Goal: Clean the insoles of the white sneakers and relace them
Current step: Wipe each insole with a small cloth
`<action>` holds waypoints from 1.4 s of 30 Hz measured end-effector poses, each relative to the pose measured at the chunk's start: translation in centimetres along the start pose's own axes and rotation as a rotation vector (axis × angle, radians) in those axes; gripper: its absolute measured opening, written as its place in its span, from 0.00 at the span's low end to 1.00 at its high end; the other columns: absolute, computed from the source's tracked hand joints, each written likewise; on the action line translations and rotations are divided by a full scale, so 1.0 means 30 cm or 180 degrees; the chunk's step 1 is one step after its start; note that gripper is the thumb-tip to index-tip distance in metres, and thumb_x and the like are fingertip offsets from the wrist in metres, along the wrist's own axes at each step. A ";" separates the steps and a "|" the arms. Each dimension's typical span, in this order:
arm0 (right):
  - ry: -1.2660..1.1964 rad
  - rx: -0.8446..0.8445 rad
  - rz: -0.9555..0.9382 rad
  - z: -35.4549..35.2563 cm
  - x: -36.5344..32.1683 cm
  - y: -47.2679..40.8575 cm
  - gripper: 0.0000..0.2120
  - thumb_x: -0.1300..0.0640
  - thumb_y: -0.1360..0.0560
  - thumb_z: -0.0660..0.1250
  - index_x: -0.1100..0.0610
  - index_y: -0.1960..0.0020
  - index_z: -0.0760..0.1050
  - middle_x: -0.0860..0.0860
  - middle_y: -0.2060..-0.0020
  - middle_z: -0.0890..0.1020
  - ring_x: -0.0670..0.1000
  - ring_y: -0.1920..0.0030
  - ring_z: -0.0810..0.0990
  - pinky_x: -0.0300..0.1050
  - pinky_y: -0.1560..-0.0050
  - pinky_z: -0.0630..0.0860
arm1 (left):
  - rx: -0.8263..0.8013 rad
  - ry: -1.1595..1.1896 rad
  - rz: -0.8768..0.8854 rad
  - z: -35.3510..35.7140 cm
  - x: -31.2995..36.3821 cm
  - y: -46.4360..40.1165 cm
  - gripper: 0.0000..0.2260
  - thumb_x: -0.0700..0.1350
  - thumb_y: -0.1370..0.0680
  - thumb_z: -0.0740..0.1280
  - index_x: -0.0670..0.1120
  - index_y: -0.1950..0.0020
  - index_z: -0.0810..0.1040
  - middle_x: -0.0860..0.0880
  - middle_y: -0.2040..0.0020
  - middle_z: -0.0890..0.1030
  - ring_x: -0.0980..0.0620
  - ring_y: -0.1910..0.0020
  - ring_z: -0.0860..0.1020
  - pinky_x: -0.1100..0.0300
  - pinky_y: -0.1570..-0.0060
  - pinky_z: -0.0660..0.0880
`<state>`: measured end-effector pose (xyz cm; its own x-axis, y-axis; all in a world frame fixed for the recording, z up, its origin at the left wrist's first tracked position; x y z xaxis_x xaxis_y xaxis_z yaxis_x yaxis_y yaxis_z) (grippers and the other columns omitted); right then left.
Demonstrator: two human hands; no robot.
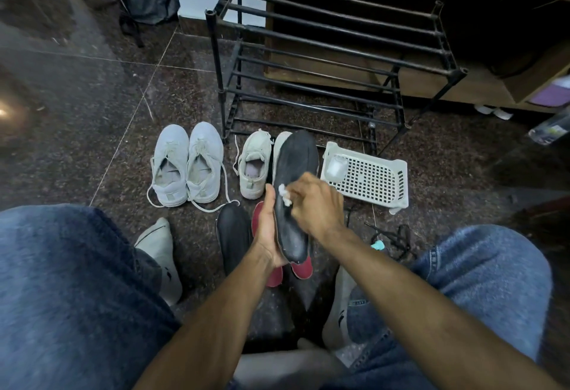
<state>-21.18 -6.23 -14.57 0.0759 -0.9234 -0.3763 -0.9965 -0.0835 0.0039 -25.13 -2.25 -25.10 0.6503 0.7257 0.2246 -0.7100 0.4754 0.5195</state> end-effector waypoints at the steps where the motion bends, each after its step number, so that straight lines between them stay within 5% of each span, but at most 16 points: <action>1: -0.0038 0.0067 0.0078 -0.005 0.008 -0.017 0.12 0.58 0.23 0.63 0.49 0.45 0.81 0.46 0.50 0.79 0.55 0.52 0.79 0.45 0.55 0.71 | -0.0006 -0.0031 -0.0056 -0.002 -0.008 0.002 0.31 0.68 0.25 0.60 0.42 0.44 0.83 0.41 0.48 0.83 0.44 0.48 0.82 0.52 0.43 0.76; 7: -0.0471 -0.0359 -0.0257 0.046 -0.075 0.062 0.09 0.59 0.26 0.66 0.49 0.52 0.84 0.46 0.57 0.80 0.54 0.55 0.80 0.49 0.55 0.76 | -0.0003 0.0147 0.0081 -0.027 0.019 -0.010 0.34 0.72 0.26 0.57 0.43 0.62 0.84 0.44 0.63 0.82 0.48 0.61 0.83 0.58 0.62 0.80; 14: -0.0147 -0.0111 0.0111 0.016 -0.015 -0.051 0.11 0.57 0.23 0.63 0.49 0.46 0.82 0.48 0.51 0.80 0.57 0.51 0.80 0.50 0.51 0.75 | 0.0231 -0.0106 -0.0187 -0.015 -0.044 0.013 0.36 0.72 0.27 0.59 0.42 0.40 0.80 0.40 0.44 0.82 0.44 0.45 0.81 0.50 0.41 0.75; 16: -0.0324 -0.0034 0.0210 0.014 -0.024 -0.043 0.10 0.59 0.24 0.65 0.50 0.50 0.83 0.47 0.54 0.80 0.55 0.54 0.80 0.48 0.54 0.75 | 0.0193 -0.0023 -0.0086 -0.010 -0.021 0.011 0.34 0.72 0.27 0.59 0.42 0.45 0.82 0.41 0.48 0.83 0.45 0.48 0.82 0.51 0.41 0.75; 20: -0.0631 -0.0142 0.0179 0.045 -0.052 0.037 0.11 0.61 0.26 0.65 0.49 0.54 0.84 0.46 0.58 0.81 0.52 0.58 0.79 0.48 0.57 0.77 | 0.0143 0.0153 0.0009 -0.026 0.014 0.004 0.35 0.74 0.29 0.58 0.43 0.58 0.84 0.43 0.57 0.83 0.46 0.57 0.83 0.54 0.58 0.80; 27: -0.0159 0.0011 0.0100 -0.008 -0.004 -0.046 0.11 0.59 0.23 0.63 0.51 0.46 0.82 0.48 0.54 0.79 0.53 0.55 0.79 0.51 0.53 0.77 | 0.0162 -0.0133 -0.0183 0.010 -0.042 0.012 0.37 0.74 0.27 0.56 0.42 0.53 0.87 0.41 0.50 0.84 0.45 0.51 0.84 0.50 0.43 0.75; 35: -0.0489 -0.0430 -0.0003 0.045 -0.062 0.043 0.11 0.61 0.26 0.65 0.48 0.52 0.83 0.45 0.56 0.80 0.52 0.55 0.79 0.47 0.55 0.76 | 0.0202 0.0103 0.0078 -0.023 0.021 0.010 0.35 0.74 0.28 0.57 0.43 0.62 0.85 0.44 0.61 0.84 0.48 0.58 0.84 0.55 0.55 0.78; 42: 0.0073 -0.0130 -0.0185 -0.018 -0.017 -0.072 0.11 0.59 0.23 0.64 0.51 0.45 0.82 0.47 0.51 0.79 0.53 0.51 0.80 0.50 0.52 0.77 | 0.0108 -0.0233 0.0070 0.001 -0.005 0.003 0.38 0.73 0.25 0.51 0.44 0.54 0.87 0.42 0.55 0.85 0.46 0.56 0.84 0.55 0.56 0.81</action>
<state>-19.03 -5.77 -13.88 0.1349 -0.9248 -0.3557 -0.9882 -0.1520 0.0205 -25.27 -2.32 -25.07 0.6535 0.6970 0.2952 -0.7156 0.4416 0.5412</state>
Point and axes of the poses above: each hand's wrist, its own y-axis away from the middle knuckle, its own z-axis out of the palm, x = y × z, the point moved 9 cm from there along -y, towards the middle knuckle
